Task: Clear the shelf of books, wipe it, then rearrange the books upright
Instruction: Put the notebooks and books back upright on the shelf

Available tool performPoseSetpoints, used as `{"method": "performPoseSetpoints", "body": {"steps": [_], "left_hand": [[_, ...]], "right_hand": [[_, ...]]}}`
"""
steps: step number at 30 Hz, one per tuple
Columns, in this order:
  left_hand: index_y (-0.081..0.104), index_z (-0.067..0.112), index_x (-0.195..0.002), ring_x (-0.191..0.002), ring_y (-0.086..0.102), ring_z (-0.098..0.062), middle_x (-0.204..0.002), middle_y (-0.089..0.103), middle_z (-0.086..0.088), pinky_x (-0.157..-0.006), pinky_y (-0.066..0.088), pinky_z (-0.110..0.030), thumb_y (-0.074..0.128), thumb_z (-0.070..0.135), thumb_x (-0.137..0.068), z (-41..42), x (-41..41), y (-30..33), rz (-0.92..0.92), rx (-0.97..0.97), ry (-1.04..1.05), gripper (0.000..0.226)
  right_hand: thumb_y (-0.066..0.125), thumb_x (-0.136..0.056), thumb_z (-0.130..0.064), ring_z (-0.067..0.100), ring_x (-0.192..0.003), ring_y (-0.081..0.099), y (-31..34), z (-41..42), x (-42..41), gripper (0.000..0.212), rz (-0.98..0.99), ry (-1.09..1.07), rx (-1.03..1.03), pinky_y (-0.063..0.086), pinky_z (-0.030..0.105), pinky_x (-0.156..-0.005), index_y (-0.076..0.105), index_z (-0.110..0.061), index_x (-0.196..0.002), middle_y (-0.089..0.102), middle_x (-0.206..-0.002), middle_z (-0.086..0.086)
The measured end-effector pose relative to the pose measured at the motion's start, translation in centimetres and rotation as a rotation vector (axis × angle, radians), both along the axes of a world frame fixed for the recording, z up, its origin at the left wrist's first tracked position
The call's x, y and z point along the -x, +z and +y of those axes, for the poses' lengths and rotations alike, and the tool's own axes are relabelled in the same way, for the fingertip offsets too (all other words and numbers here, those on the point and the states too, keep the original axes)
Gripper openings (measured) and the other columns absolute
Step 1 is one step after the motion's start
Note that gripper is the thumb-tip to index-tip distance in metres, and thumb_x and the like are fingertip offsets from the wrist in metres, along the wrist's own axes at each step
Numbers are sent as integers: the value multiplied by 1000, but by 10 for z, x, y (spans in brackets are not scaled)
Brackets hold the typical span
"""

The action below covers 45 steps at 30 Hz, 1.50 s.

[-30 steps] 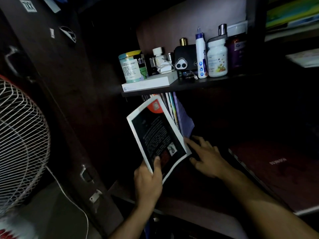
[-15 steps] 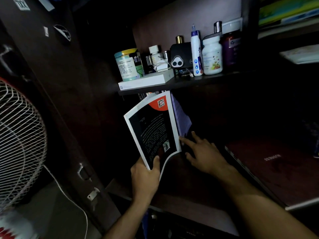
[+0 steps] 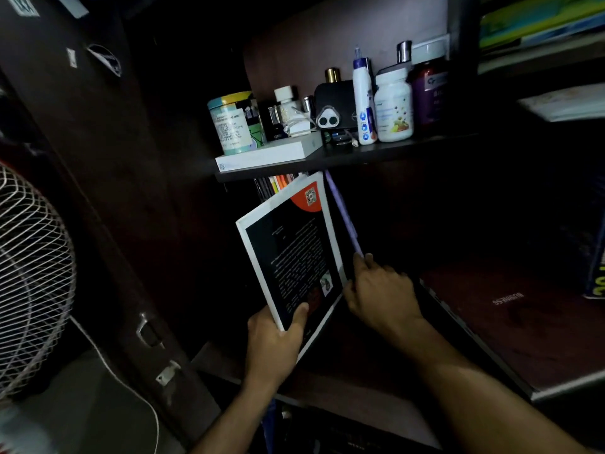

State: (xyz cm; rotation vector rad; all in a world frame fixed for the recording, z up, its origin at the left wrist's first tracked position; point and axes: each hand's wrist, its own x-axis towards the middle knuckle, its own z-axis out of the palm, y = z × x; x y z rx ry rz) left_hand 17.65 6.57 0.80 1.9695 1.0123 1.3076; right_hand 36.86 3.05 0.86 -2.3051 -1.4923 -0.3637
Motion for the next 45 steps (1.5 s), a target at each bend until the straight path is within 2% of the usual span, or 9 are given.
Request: {"method": "performPoseSetpoints", "body": {"steps": [11,15,21,24,28,32,36,40,45], "left_hand": [[63,20,-120,-101,63,4,-110,67,14,-77,46,-3,63,26,-98,13,-22,-1,-16,206,-115,23],[64,22,-109,-95,65,0,-102,69,10,-80,51,-16,63,34,-98,14,-24,-6,37,100,-70,17],[65,13,-101,-88,69,-24,-89,67,0,-67,53,-33,48,60,-87,28,-68,1,304,-106,-59,52],[48,18,-134,-97,67,-35,-104,69,-7,-73,52,-38,57,48,-93,32,-95,12,346,-143,47,52],[34,36,-123,-89,69,-27,-98,65,5,-70,54,-37,54,53,-85,40,-93,10,112,-182,25,46],[34,46,-112,-81,64,-8,-93,57,15,-71,54,-28,65,28,-93,44,-93,4,-84,-246,-17,40],[52,30,-103,-75,63,-4,-90,55,9,-67,53,-23,65,11,-96,60,-96,-4,-79,-235,-56,24],[60,19,-110,-86,64,-5,-101,56,9,-76,51,-20,64,7,-94,65,-100,-7,-42,-270,-107,21],[56,26,-106,-75,57,-2,-86,56,14,-65,49,-23,65,18,-95,65,-99,-5,-65,-244,-63,17]], "right_hand": [[48,-94,-42,31,-111,61,-2,1,-21,59,254,-31,-118,52,42,-85,36,-27,-150,47,-142,6],[49,-95,-44,28,-121,53,-5,4,-27,59,246,-5,-109,45,45,-96,37,-28,-150,47,-138,3],[59,-93,-34,25,-114,59,-12,7,-32,55,358,177,-203,50,36,-92,50,-22,-146,53,-129,3],[58,-95,-40,21,-117,59,-16,9,-33,57,372,236,-194,51,35,-94,47,-22,-149,51,-136,1],[51,-90,-51,18,-121,54,-19,11,-32,67,381,324,-131,47,38,-100,39,-29,-152,44,-140,-4],[64,-91,-34,13,-129,50,-16,8,-31,62,434,392,-215,44,27,-104,43,-28,-149,35,-151,-9],[64,-88,-23,-2,-140,30,-12,5,-28,66,435,449,-246,32,20,-111,40,-29,-149,19,-161,-20],[64,-84,-24,12,-124,53,-13,4,-27,84,475,452,-165,46,32,-102,17,-40,-152,51,-141,-6],[64,-85,-30,18,-127,49,-17,6,-29,89,437,428,-128,42,42,-106,8,-46,-151,51,-141,-2]]}}
